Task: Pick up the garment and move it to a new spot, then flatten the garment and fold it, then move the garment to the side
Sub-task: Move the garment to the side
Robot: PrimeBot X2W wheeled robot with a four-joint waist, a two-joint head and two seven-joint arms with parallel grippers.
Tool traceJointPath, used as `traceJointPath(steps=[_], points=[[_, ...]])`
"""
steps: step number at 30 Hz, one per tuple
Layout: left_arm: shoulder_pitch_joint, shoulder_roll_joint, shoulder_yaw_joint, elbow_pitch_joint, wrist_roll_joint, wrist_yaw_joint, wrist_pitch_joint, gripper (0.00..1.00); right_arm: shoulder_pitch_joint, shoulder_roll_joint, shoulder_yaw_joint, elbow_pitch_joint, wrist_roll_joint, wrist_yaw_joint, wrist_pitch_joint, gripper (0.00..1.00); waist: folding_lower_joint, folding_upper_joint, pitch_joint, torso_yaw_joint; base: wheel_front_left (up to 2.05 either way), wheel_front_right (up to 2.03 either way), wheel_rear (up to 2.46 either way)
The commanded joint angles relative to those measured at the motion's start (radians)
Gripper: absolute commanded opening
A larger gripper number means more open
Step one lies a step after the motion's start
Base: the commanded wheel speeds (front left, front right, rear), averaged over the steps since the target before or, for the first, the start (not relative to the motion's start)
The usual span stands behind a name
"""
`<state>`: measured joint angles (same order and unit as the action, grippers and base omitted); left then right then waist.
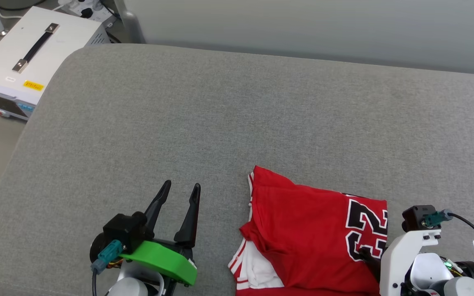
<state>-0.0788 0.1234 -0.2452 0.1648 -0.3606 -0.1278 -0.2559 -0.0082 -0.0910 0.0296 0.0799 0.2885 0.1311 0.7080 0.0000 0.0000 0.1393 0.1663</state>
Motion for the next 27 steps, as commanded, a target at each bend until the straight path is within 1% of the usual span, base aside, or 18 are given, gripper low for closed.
traceJointPath(steps=[1,4,5,6,7,12,14,16,20,23,27], points=[[-0.02,0.0,0.003,0.005,-0.004,-0.003,-0.006,1.0,-0.008,0.009,0.012,0.029,0.013,0.0,0.019,1.0,0.0,0.0,0.017,0.021,0.0,0.0,0.0],[-0.023,0.0,0.005,0.01,-0.005,-0.003,-0.006,1.0,-0.008,0.012,0.039,0.06,0.029,0.0,0.043,1.0,0.0,0.0,0.018,0.027,0.0,0.0,0.0],[-0.023,0.0,0.004,0.011,-0.005,-0.003,-0.006,1.0,-0.008,0.01,0.049,0.071,0.034,0.0,0.05,0.84,0.0,0.0,0.017,0.028,0.0,0.0,0.0],[-0.023,-0.001,0.004,0.013,-0.005,-0.003,-0.006,1.0,-0.008,0.003,0.062,0.08,0.035,0.0,0.052,0.11,0.0,0.0,0.015,0.029,0.0,0.0,0.0],[-0.023,-0.001,0.002,0.014,-0.004,-0.003,-0.006,1.0,-0.01,-0.006,0.075,0.085,0.031,0.0,0.044,0.0,0.0,0.0,0.013,0.028,0.0,0.0,0.0],[-0.019,0.001,-0.006,0.017,-0.005,-0.003,-0.006,1.0,-0.029,-0.049,0.122,0.07,0.021,0.0,-0.006,0.0,0.0,0.0,-0.006,0.006,0.0,0.0,0.0],[-0.014,0.004,-0.014,0.017,-0.005,-0.003,-0.006,1.0,-0.04,-0.079,0.144,0.051,0.015,0.0,-0.026,0.0,0.0,0.0,-0.018,-0.011,0.0,0.0,0.0],[-0.008,0.005,-0.026,0.017,-0.007,-0.003,-0.006,1.0,-0.054,-0.122,0.174,0.028,0.003,0.0,-0.038,0.0,0.0,0.0,-0.028,-0.033,0.0,0.0,0.0],[0.003,0.004,-0.045,0.012,-0.01,-0.003,-0.006,1.0,-0.088,-0.229,0.264,-0.038,0.002,0.0,-0.035,0.0,0.0,0.0,-0.043,-0.095,0.0,0.0,0.0],[0.002,0.008,-0.07,0.007,-0.015,-0.003,-0.006,1.0,-0.127,-0.339,0.331,-0.11,0.014,0.0,-0.014,0.0,0.0,0.0,-0.037,-0.149,0.0,0.0,0.0],[-0.015,0.007,-0.077,-0.013,-0.01,-0.003,-0.006,1.0,-0.18,-0.469,0.37,-0.191,0.048,0.0,0.025,0.0,0.0,0.0,-0.005,-0.223,0.0,0.0,0.0]])
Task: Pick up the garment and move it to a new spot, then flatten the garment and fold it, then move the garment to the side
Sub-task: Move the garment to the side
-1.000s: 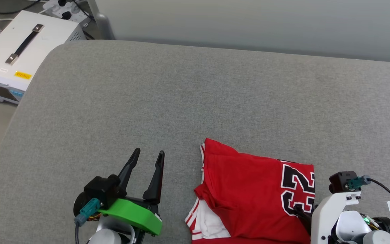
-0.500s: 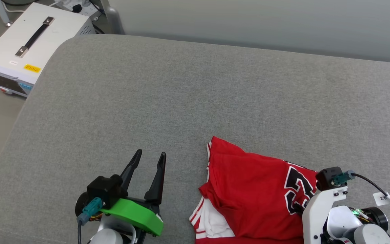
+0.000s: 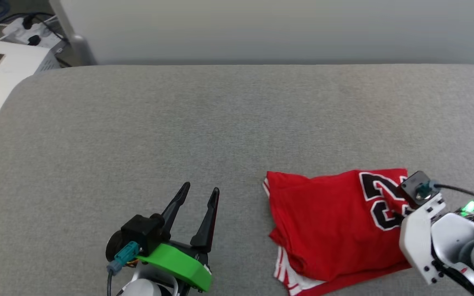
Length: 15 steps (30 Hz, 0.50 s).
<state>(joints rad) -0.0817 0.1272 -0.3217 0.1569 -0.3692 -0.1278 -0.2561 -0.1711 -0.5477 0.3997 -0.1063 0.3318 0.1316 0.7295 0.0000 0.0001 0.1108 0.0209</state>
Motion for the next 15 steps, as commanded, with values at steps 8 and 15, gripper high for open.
traceJointPath(steps=[8,15], points=[[-0.106,0.008,-0.067,-0.076,0.028,-0.003,-0.006,1.0,-0.1,-0.289,0.007,-0.031,0.057,-0.001,-0.015,0.0,0.0,-0.0001,0.184,-0.233,0.0,0.0,0.0],[-0.198,0.055,-0.121,-0.111,0.04,-0.003,-0.006,1.0,-0.145,-0.346,-0.11,0.136,0.046,-0.001,-0.186,0.0,0.0,-0.0001,0.325,-0.295,0.0,0.0,0.0]])
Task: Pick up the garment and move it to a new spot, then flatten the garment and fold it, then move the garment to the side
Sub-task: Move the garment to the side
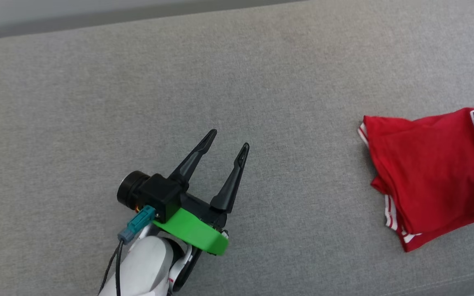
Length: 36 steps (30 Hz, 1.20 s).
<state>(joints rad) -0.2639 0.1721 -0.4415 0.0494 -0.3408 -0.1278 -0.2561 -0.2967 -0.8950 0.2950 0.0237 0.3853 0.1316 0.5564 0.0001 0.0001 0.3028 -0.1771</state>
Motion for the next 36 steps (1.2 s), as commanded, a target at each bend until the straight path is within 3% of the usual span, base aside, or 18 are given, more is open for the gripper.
traceJointPath(steps=[1,15,23,29,30,31,36], points=[[-0.029,0.023,-0.009,-0.01,0.016,-0.003,-0.006,1.0,-0.029,0.003,-0.025,0.04,-0.016,-0.001,-0.045,0.0,-0.0001,-0.0001,0.156,-0.103,0.0,0.0,0.0],[-0.117,0.144,0.0,-0.208,0.028,0.008,0.06,1.0,-0.204,0.051,-0.211,0.453,-0.111,-0.001,-0.342,0.0,-0.0001,-0.0001,0.367,-0.097,0.0,0.0,0.0],[-0.12,0.168,0.003,-0.297,0.034,0.021,0.097,1.0,-0.326,0.065,-0.282,0.604,-0.183,-0.001,-0.455,0.0,-0.0001,-0.0001,0.423,-0.08,0.0,0.0,0.0],[-0.123,0.166,0.0,-0.306,0.034,0.027,0.096,1.0,-0.382,0.093,-0.28,0.688,-0.212,-0.001,-0.473,0.0,-0.0001,-0.0001,0.424,-0.066,0.0,0.0,0.0],[-0.124,0.165,-0.001,-0.304,0.033,0.028,0.094,1.0,-0.387,0.096,-0.281,0.7,-0.216,-0.001,-0.471,0.11,-0.0001,-0.0001,0.421,-0.063,0.0,0.0,0.0],[-0.124,0.163,-0.003,-0.299,0.032,0.028,0.09,1.0,-0.391,0.101,-0.284,0.717,-0.22,-0.001,-0.467,1.0,-0.0001,-0.0001,0.414,-0.06,0.0,0.0,0.0],[-0.119,0.149,-0.003,-0.263,0.02,0.031,0.061,1.0,-0.399,0.099,-0.296,0.753,-0.252,-0.001,-0.462,1.0,-0.0001,-0.0001,0.36,-0.041,0.0,0.0,0.0]])
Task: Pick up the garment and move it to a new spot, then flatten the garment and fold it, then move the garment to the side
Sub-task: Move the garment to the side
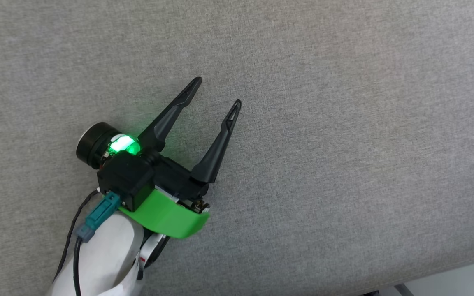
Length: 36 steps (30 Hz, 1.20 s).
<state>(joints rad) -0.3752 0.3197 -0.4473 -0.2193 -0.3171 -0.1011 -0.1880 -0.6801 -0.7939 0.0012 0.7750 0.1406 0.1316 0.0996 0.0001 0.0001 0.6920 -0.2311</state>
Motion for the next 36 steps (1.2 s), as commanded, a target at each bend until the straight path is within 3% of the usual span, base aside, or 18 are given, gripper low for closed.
traceJointPath(steps=[1,7,15,18,26,33,36], points=[[-0.004,-0.002,0.003,0.018,-0.008,0.005,-0.014,1.0,-0.017,-0.004,-0.004,0.002,-0.015,-0.001,-0.007,1.0,-0.0001,-0.0001,-0.047,0.017,0.0,0.0,0.0],[0.031,-0.038,0.022,0.1,-0.057,0.009,-0.052,1.0,-0.014,-0.006,0.005,-0.042,-0.013,-0.001,-0.019,1.0,-0.0001,-0.0001,-0.175,0.047,0.0,0.0,0.0],[0.102,-0.068,0.094,0.215,-0.09,0.034,-0.072,1.0,0.035,0.05,0.023,-0.209,0.099,-0.001,-0.026,1.0,-0.0001,-0.0001,-0.372,0.099,0.0,0.0,0.0],[0.148,-0.084,0.15,0.247,-0.103,0.052,-0.073,1.0,0.087,0.113,0.027,-0.346,0.181,-0.001,-0.039,1.0,-0.0001,-0.0001,-0.456,0.123,0.0,0.0,0.0],[0.232,-0.113,0.237,0.267,-0.093,0.059,-0.074,1.0,0.244,0.256,-0.02,-0.587,0.248,-0.001,-0.083,1.0,-0.0001,-0.0001,-0.565,0.172,0.0,0.0,0.0],[0.291,-0.144,0.296,0.281,-0.057,0.058,-0.074,1.0,0.403,0.462,-0.066,-0.738,0.216,-0.001,-0.114,1.0,-0.0001,-0.0001,-0.615,0.204,0.0,0.0,0.0],[0.309,-0.168,0.319,0.284,-0.063,0.041,-0.074,1.0,0.47,0.521,-0.064,-0.777,0.185,-0.001,-0.145,1.0,-0.0001,-0.0001,-0.626,0.215,0.0,0.0,0.0]])
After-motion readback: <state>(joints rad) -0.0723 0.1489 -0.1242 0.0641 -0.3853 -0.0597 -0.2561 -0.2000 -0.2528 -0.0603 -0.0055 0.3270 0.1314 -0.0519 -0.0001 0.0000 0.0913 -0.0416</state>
